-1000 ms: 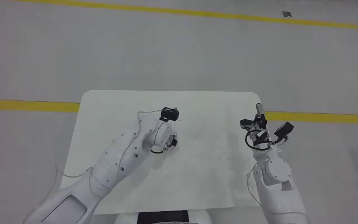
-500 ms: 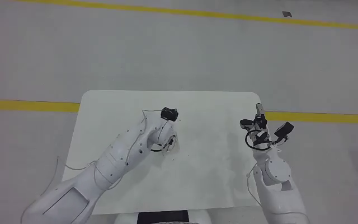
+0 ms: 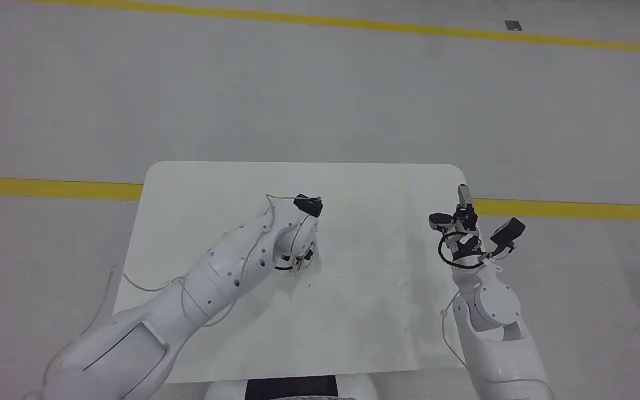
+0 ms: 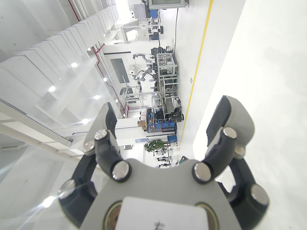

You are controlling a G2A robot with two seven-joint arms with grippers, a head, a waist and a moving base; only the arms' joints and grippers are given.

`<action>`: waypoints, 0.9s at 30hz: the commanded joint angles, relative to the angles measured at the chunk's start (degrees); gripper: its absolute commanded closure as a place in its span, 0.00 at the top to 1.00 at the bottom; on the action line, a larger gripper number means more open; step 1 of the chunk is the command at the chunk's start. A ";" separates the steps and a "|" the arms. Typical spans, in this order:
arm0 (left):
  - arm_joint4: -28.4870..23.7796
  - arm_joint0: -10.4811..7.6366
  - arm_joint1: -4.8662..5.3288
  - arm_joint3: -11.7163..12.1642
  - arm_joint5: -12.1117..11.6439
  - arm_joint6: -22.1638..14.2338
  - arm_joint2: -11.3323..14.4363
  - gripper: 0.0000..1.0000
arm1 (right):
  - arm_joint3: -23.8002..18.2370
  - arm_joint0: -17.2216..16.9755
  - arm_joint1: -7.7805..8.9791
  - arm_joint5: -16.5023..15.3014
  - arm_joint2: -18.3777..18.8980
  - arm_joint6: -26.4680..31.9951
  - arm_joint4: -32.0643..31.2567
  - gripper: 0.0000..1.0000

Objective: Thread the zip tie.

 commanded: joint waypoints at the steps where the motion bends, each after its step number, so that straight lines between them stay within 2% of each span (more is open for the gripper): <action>1: -0.56 -0.26 -0.31 0.73 0.00 0.49 0.39 0.19 | 0.00 0.00 0.00 0.00 0.00 0.00 0.00 1.00; 11: -3.22 -0.74 -1.22 2.69 -0.29 2.62 1.59 0.12 | 0.00 0.00 0.00 0.00 0.00 0.00 0.00 1.00; 27: -4.35 -0.65 -1.56 5.17 -0.08 4.50 2.29 0.13 | 0.00 0.00 0.00 0.00 0.00 0.00 0.00 1.00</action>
